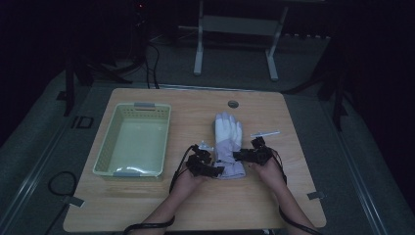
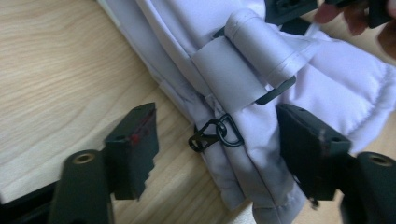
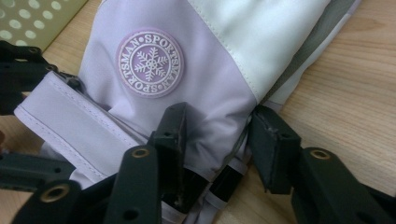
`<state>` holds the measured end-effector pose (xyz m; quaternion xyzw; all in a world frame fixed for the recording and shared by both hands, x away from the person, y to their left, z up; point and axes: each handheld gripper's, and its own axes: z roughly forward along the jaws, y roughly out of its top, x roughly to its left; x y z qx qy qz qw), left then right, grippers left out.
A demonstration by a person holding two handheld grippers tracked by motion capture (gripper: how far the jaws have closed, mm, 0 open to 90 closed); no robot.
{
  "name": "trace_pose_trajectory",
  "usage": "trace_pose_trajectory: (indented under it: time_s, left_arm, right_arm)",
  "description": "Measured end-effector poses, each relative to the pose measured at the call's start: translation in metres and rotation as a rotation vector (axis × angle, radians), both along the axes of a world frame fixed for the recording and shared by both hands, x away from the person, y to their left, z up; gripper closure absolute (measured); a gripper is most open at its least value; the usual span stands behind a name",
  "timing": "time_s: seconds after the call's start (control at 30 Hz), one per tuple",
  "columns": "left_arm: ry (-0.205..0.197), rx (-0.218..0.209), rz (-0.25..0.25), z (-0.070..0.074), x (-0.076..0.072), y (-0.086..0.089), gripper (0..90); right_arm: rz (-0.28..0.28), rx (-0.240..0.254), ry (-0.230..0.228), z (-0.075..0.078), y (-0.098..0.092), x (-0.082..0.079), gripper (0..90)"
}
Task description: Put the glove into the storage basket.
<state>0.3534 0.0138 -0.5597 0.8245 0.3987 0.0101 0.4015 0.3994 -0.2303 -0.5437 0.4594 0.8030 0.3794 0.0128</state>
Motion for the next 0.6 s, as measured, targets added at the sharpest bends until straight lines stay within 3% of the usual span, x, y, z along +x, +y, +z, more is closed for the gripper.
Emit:
trace_pose_trajectory:
  time_s: [0.07, 0.17, 0.23, 0.27, 0.3, 0.47, 0.6]
  left_arm:
    - [0.021, -0.017, -0.037, 0.001, 0.001, 0.0, 42.9]
    - [-0.004, 0.021, -0.07, 0.007, -0.002, -0.004, 56.9]
    - [-0.008, 0.033, -0.066, 0.009, -0.003, -0.006, 65.8]
    - [0.005, 0.029, -0.062, 0.012, -0.004, -0.006, 65.8]
    - [0.021, 0.024, -0.06, 0.012, -0.003, -0.005, 71.5]
    - [0.053, 0.021, -0.079, 0.019, 0.0, -0.005, 74.1]
    - [0.035, 0.027, -0.096, 0.029, 0.0, -0.005, 74.5]
  right_arm:
    - [0.008, -0.009, -0.002, 0.001, 0.001, 0.0, 68.4]
    - [0.0, -0.07, -0.053, 0.005, 0.007, -0.005, 77.7]
    - [-0.007, -0.088, -0.069, 0.006, 0.009, -0.007, 79.4]
    - [-0.004, -0.106, -0.087, 0.007, 0.011, -0.009, 80.5]
    - [-0.009, -0.117, -0.11, 0.009, 0.012, -0.012, 81.9]
    - [-0.011, -0.128, -0.138, 0.014, 0.014, -0.016, 82.7]
    - [-0.015, -0.131, -0.159, 0.022, 0.015, -0.018, 82.8]
